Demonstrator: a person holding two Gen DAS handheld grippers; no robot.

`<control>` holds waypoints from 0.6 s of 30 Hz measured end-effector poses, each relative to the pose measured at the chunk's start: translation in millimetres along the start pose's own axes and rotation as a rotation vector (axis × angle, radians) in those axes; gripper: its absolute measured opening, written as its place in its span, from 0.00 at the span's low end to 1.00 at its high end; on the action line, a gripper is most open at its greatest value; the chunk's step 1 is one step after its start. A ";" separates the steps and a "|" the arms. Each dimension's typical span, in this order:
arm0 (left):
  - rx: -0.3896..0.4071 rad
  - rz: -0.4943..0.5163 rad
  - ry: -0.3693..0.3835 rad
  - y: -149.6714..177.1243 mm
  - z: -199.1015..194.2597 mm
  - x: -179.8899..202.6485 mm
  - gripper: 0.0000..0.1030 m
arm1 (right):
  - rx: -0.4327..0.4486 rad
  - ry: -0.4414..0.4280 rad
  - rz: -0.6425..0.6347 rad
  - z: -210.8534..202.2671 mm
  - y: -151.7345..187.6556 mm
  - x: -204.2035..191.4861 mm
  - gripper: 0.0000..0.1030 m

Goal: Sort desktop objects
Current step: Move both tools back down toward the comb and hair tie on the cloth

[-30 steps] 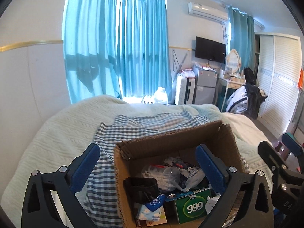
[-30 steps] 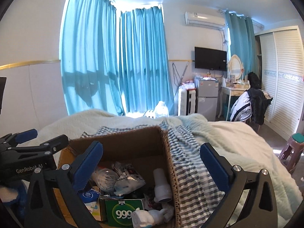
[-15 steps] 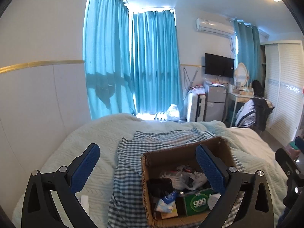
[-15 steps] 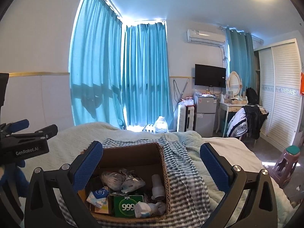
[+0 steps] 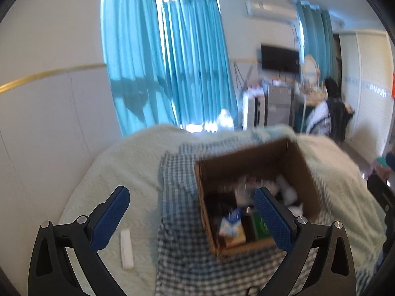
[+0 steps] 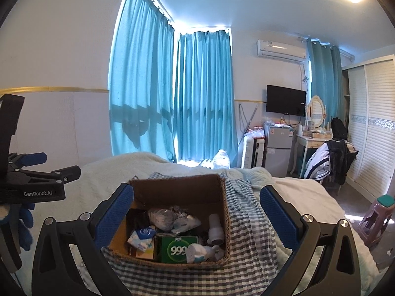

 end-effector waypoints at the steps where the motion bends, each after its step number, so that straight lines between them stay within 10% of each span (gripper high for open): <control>1: -0.031 0.002 -0.004 7.9 5.4 -0.3 1.00 | -0.010 -0.007 -0.005 1.6 4.9 -2.0 1.00; 18: -0.279 -0.033 -0.044 91.0 68.3 -26.4 1.00 | -0.305 -0.219 -0.158 76.6 129.9 -69.8 0.88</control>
Point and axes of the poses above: each gripper's, at about its wrist camera, not at the fingertips, and z roughly the way its jaws point, x to its right, y to its underside, the point moved 6 cm from there along z, roughly the way its jaws point, and after that the axes turned 10 degrees about -x, right-handed, at the moved point
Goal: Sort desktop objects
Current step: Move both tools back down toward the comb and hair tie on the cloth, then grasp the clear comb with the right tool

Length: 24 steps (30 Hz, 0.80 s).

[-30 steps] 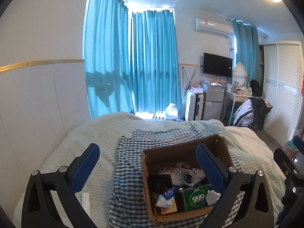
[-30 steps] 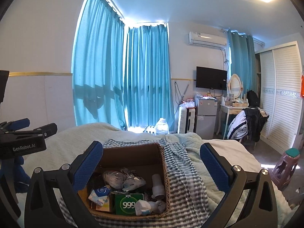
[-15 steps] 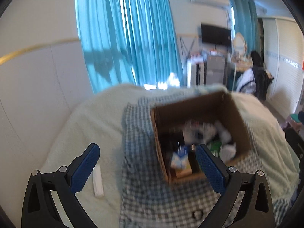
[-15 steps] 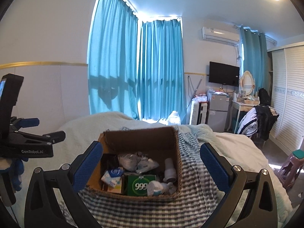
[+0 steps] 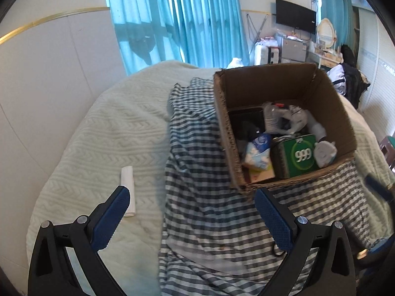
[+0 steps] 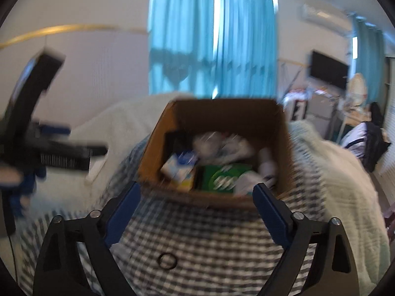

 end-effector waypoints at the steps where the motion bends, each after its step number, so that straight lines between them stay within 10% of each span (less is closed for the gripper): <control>1: -0.004 -0.004 -0.003 0.3 2.3 -4.1 1.00 | -0.024 -0.019 -0.014 11.8 5.8 -6.8 0.83; 24: -0.231 0.079 0.151 12.7 97.8 -3.5 0.70 | -0.538 -0.495 -0.404 171.8 96.2 -149.5 0.49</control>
Point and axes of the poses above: each gripper's, at about its wrist camera, not at the fingertips, and z roughly the way its jaws point, x to its right, y to its underside, the point moved 6 cm from there along z, roughly the way its jaws point, and after that the axes turned 10 degrees about -x, right-handed, at the moved point
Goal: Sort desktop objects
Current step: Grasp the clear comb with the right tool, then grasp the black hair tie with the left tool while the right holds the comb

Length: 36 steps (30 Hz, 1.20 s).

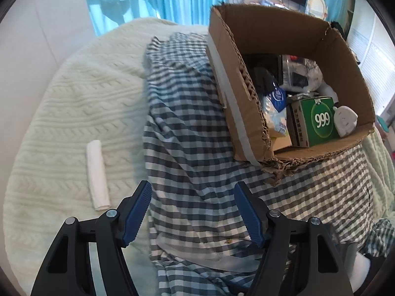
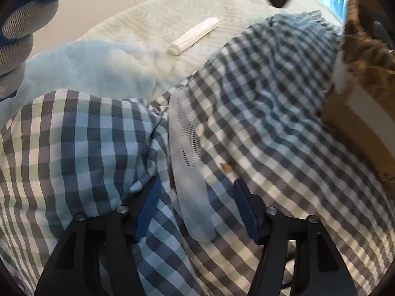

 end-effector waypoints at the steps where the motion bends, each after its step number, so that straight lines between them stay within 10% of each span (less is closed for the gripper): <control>1: -0.009 0.002 0.005 -0.7 3.3 1.5 0.70 | -0.006 -0.012 0.000 2.0 0.3 -2.6 0.38; 3: -0.022 0.010 0.011 -1.6 8.0 5.5 0.70 | -0.014 -0.023 -0.006 2.6 1.4 -9.7 0.23; 9: -0.023 0.046 0.017 -0.9 6.9 15.4 0.70 | -0.010 -0.006 0.040 -8.8 14.0 -3.2 0.22; 11: -0.018 0.055 0.019 -0.9 5.0 20.0 0.70 | -0.011 0.005 0.049 -17.9 22.0 -0.1 0.03; 36: -0.172 0.251 0.124 57.3 53.2 142.6 0.70 | 0.023 0.330 0.338 -146.9 151.2 112.0 0.03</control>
Point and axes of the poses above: each gripper's, at about its wrist camera, not at the fingertips, and z roughly the way its jaws point, x to its right, y to its underside, the point moved 6 cm from there along z, roughly the way its jaws point, and after that the axes turned 10 degrees about -x, right-handed, at the moved point
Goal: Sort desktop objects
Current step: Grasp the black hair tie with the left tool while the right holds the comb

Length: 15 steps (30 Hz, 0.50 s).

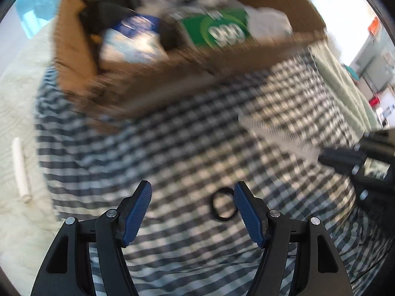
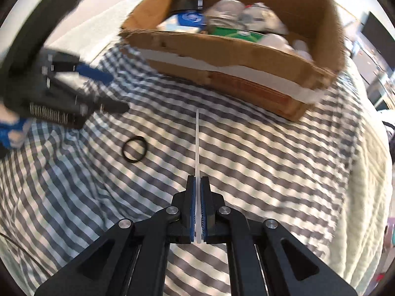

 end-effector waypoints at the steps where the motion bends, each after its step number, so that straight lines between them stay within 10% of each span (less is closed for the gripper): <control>1: -0.010 0.010 -0.002 1.2 5.2 5.4 0.70 | 0.002 0.006 0.009 -1.8 1.6 3.3 0.03; 7: -0.098 0.065 -0.043 9.1 37.5 26.7 0.46 | 0.027 0.014 0.045 -12.4 10.0 18.5 0.03; 11: -0.130 0.101 -0.034 13.0 45.8 32.9 0.04 | 0.046 0.019 0.069 -15.0 7.9 18.1 0.03; 15: -0.101 0.135 -0.046 16.4 37.0 39.8 0.03 | 0.065 0.037 0.074 -25.7 11.0 20.7 0.03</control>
Point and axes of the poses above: each gripper's, at about its wrist camera, not at the fingertips, and z roughly the way its jaws point, x to its right, y to its underside, the point moved 6 cm from there along z, roughly the way its jaws point, and after that the axes turned 10 degrees about -x, right-handed, at the moved point
